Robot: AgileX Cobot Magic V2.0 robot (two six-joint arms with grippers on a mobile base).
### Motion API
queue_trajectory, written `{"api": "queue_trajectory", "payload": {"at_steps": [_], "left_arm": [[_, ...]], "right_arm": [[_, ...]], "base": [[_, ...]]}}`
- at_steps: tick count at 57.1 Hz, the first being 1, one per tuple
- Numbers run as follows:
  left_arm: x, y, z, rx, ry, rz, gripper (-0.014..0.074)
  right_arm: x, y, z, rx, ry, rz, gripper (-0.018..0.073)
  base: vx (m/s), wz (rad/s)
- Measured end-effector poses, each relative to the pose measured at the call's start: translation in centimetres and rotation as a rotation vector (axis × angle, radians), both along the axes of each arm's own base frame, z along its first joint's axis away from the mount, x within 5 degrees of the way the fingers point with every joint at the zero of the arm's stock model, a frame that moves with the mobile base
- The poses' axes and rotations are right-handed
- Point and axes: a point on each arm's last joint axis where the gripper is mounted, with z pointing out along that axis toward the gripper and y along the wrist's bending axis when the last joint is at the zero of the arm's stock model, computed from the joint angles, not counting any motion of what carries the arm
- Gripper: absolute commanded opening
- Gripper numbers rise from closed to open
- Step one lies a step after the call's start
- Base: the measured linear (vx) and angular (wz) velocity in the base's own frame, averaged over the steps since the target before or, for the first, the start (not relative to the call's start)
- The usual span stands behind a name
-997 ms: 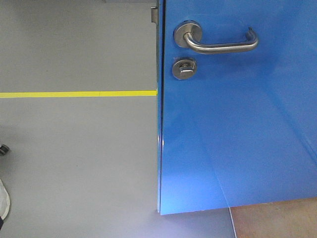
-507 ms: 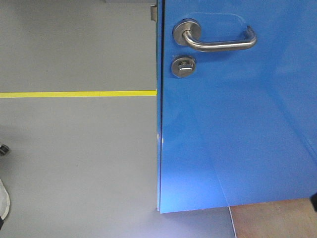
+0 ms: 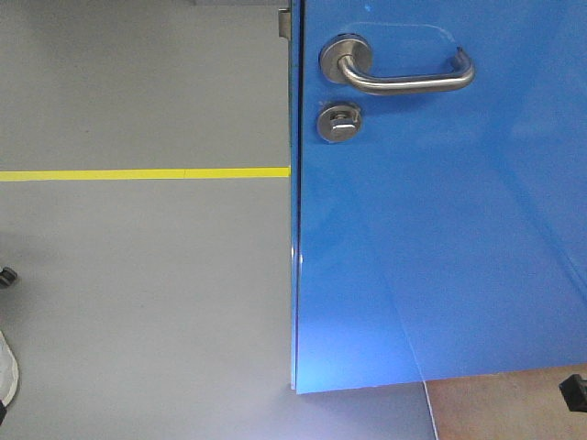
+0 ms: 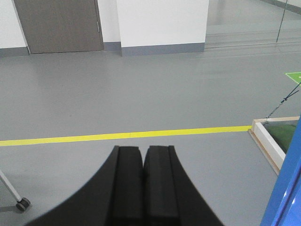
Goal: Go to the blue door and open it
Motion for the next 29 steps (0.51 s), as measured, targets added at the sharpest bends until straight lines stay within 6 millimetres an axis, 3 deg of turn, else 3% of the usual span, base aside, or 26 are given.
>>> {"api": "queue_trajectory", "payload": {"at_steps": [29], "left_arm": [[0.0, 0.0, 0.01, 0.0, -0.001, 0.0, 0.0073]], "right_arm": [[0.01, -0.39, 0.08, -0.05, -0.009, -0.038, 0.0012]], "base": [[0.0, 0.0]]}}
